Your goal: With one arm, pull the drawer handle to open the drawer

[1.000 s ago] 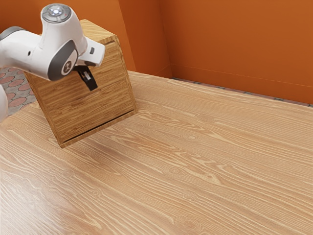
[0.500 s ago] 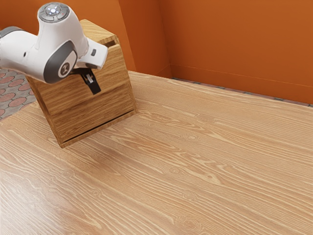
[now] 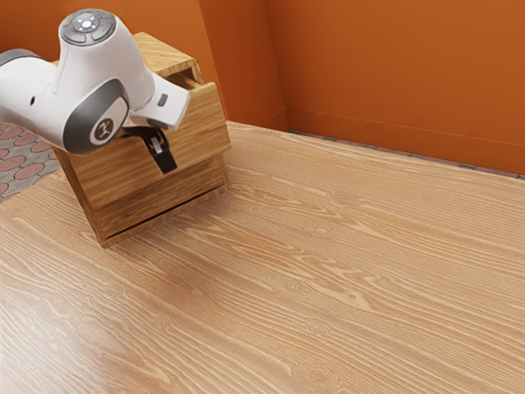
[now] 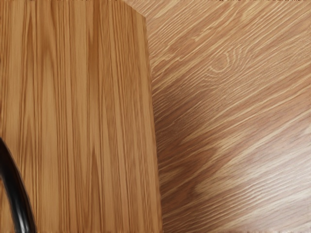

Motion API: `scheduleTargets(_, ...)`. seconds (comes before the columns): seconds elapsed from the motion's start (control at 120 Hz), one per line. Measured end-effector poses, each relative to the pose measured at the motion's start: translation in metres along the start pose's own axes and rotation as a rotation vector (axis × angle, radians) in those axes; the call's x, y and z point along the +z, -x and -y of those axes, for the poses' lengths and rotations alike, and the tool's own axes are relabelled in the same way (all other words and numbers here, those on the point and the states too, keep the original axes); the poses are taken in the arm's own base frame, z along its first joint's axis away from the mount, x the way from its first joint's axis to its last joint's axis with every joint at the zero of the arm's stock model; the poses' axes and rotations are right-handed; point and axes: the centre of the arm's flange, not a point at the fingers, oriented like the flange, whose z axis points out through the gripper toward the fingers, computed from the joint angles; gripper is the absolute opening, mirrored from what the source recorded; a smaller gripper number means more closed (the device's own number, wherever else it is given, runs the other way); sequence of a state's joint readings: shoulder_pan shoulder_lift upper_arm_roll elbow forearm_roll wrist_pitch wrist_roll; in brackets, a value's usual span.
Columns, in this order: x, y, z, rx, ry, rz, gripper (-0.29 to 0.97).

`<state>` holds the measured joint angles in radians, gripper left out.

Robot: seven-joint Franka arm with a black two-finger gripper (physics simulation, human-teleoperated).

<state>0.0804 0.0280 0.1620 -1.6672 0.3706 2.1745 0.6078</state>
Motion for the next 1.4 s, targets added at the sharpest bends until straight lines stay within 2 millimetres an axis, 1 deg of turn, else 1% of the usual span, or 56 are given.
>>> scheduleTargets(0.167, -0.014, -0.001, -0.012, 0.029, -0.01, -0.008, 0.66)
scheduleTargets(0.267, -0.014, 0.0, -0.019, 0.043, -0.009, -0.002, 0.68)
scheduleTargets(0.433, -0.01, 0.0, -0.028, 0.055, -0.001, 0.007, 0.68)
scheduleTargets(0.633, -0.015, -0.003, -0.038, 0.068, 0.003, -0.001, 0.68)
scheduleTargets(0.658, -0.015, -0.001, -0.037, 0.065, 0.003, 0.0, 0.68)
scheduleTargets(0.8, -0.026, -0.005, -0.042, 0.073, -0.001, -0.016, 0.65)
scheduleTargets(0.95, -0.043, -0.008, -0.047, 0.082, -0.009, -0.036, 0.65)
scheduleTargets(1.033, -0.05, -0.01, -0.053, 0.092, -0.009, -0.043, 0.66)
scheduleTargets(1.167, -0.068, -0.003, -0.052, 0.085, -0.021, -0.057, 0.67)
scheduleTargets(1.267, -0.087, -0.001, -0.05, 0.08, -0.028, -0.065, 0.67)
scheduleTargets(1.333, -0.109, -0.007, -0.043, 0.067, -0.027, -0.079, 0.68)
scheduleTargets(1.4, -0.133, -0.008, -0.036, 0.036, -0.001, -0.095, 0.68)
